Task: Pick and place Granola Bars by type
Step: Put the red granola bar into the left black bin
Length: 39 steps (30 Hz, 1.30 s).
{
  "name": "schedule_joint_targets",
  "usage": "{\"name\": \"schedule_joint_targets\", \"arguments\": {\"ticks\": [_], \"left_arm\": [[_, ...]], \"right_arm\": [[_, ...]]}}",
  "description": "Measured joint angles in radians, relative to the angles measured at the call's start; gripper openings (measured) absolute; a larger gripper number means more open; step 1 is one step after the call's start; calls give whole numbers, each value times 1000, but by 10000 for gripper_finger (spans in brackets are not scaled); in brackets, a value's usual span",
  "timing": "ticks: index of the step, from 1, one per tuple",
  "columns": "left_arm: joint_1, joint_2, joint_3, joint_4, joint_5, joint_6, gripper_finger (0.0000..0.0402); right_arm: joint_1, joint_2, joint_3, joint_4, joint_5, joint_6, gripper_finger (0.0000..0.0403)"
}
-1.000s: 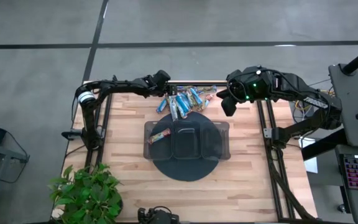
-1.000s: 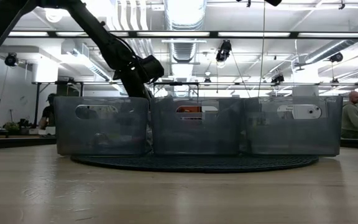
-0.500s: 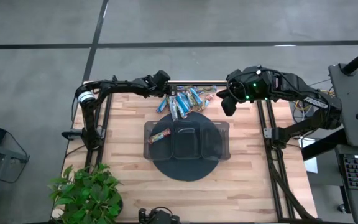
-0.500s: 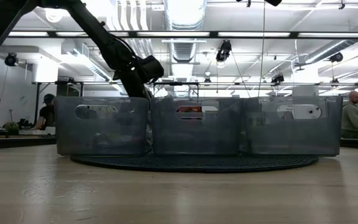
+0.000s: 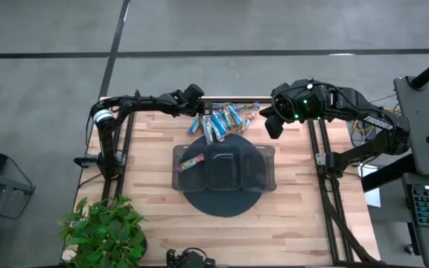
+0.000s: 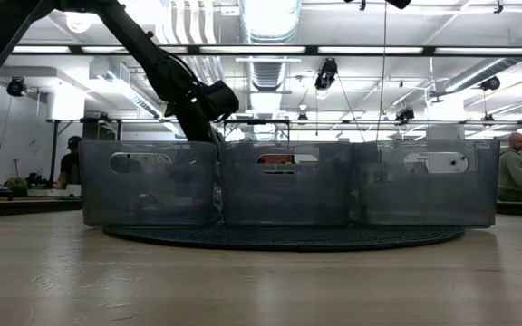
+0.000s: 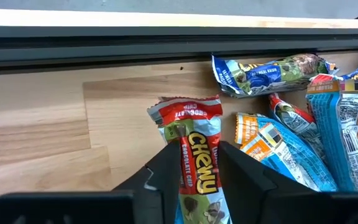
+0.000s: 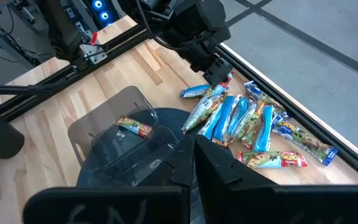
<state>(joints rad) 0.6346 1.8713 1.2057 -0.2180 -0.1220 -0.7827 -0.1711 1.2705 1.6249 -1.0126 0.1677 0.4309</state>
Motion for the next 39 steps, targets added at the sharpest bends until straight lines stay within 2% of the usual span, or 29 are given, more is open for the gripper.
{"name": "schedule_joint_targets", "arguments": {"ticks": [10,21,27,32,39], "left_arm": [[0,0,0,26,44,34,92],[-1,-1,0,44,62,36,181],[0,35,0,51,82,21,211],[-16,75,0,71,81,-24,216],[-19,74,0,81,70,-9,210]], "right_arm": [[1,0,0,0,0,0,9],[1,0,0,0,0,0,9],[0,0,0,0,0,4,9],[0,0,0,0,0,13,9],[0,0,0,-1,3,15,9]]}}
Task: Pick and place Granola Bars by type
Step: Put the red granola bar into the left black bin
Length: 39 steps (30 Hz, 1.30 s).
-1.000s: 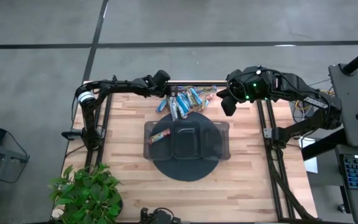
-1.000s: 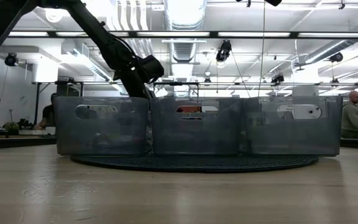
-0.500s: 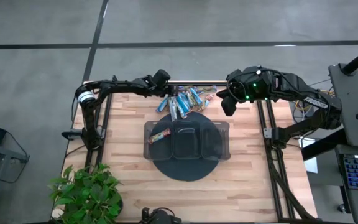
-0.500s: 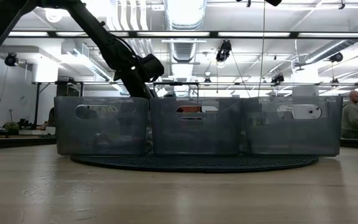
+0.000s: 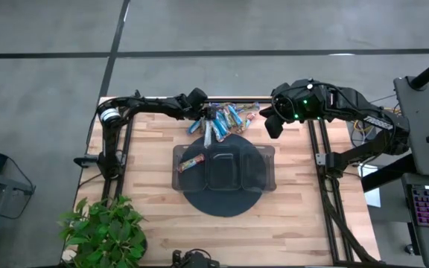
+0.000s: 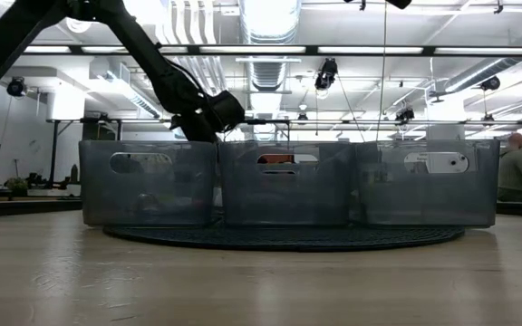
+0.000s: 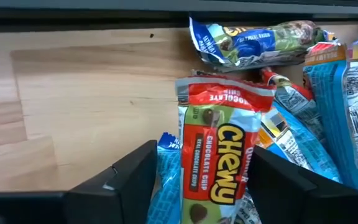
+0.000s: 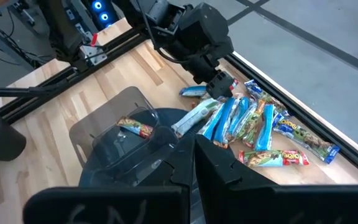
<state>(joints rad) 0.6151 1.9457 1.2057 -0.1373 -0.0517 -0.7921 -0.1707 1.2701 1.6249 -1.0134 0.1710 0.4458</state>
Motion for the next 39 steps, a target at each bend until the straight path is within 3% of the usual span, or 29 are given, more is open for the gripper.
{"name": "schedule_joint_targets", "arguments": {"ticks": [9,14,33,39], "left_arm": [[0,0,19,-5,2,47,118],[0,-3,73,-31,8,94,87],[-12,-60,355,-325,17,265,79],[-51,-133,371,-399,117,357,79]], "right_arm": [[-1,0,0,0,15,0,9],[-1,0,0,0,15,0,9],[0,-1,0,1,15,0,9],[0,-1,0,1,15,-4,9]]}}
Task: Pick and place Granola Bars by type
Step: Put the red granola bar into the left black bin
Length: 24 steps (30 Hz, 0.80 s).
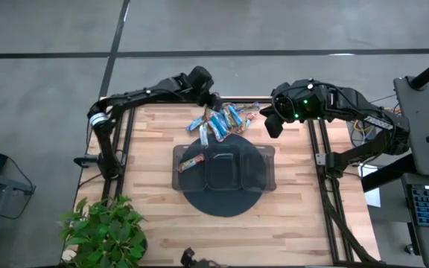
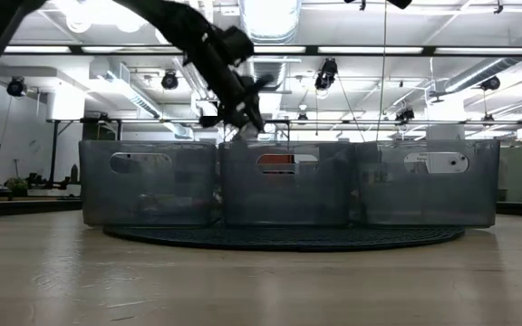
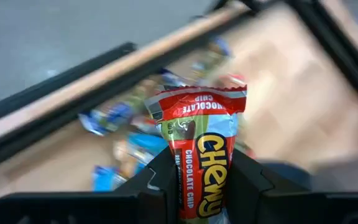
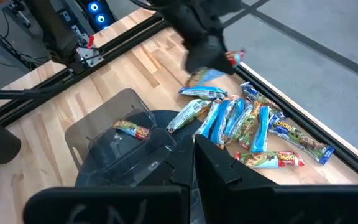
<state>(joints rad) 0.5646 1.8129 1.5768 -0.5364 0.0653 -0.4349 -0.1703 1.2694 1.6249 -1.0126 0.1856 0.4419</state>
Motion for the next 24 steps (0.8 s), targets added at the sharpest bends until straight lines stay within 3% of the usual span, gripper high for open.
{"name": "schedule_joint_targets", "arguments": {"ticks": [3,12,20,24], "left_arm": [[-25,-59,-12,-70,52,16,79],[-136,-196,-35,-233,55,35,80],[-272,-251,-183,-289,54,13,80],[-326,-258,-263,-283,55,-89,80]], "right_arm": [[0,0,0,0,0,0,9],[0,0,0,1,-1,-8,9],[0,0,0,3,-1,-16,9],[0,0,0,6,-1,-16,9]]}}
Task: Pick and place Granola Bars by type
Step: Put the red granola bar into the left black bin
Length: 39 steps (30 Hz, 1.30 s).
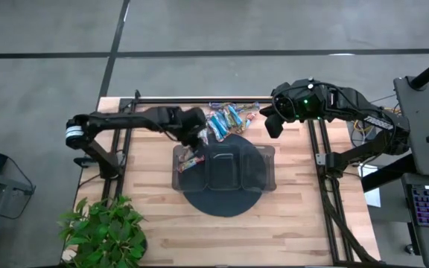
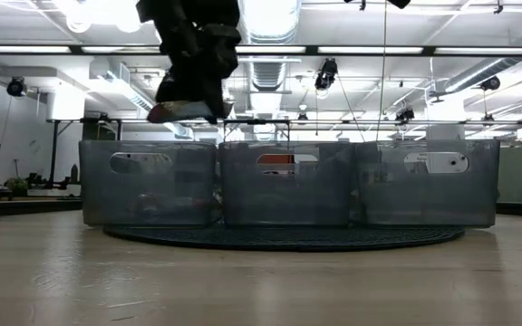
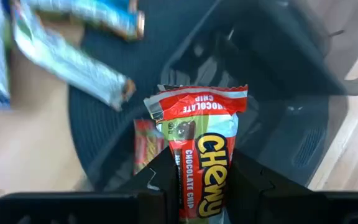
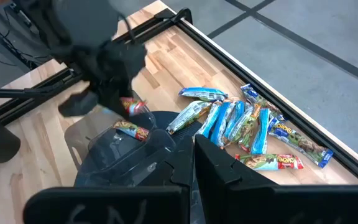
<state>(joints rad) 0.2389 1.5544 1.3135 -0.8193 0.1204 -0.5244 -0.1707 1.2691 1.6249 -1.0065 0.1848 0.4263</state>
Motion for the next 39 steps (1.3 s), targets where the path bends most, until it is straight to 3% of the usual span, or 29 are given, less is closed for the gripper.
{"name": "schedule_joint_targets", "arguments": {"ticks": [11,19,30,39], "left_arm": [[-132,-3,-102,24,2,-228,80],[-157,-1,-110,25,-7,-239,89],[-158,-1,-140,23,29,-266,147],[-169,-5,-143,-7,46,-270,151]], "right_arm": [[-1,0,0,1,0,0,9],[0,0,0,1,0,0,9],[0,0,0,1,0,0,9],[0,0,0,1,-1,-8,9]]}}
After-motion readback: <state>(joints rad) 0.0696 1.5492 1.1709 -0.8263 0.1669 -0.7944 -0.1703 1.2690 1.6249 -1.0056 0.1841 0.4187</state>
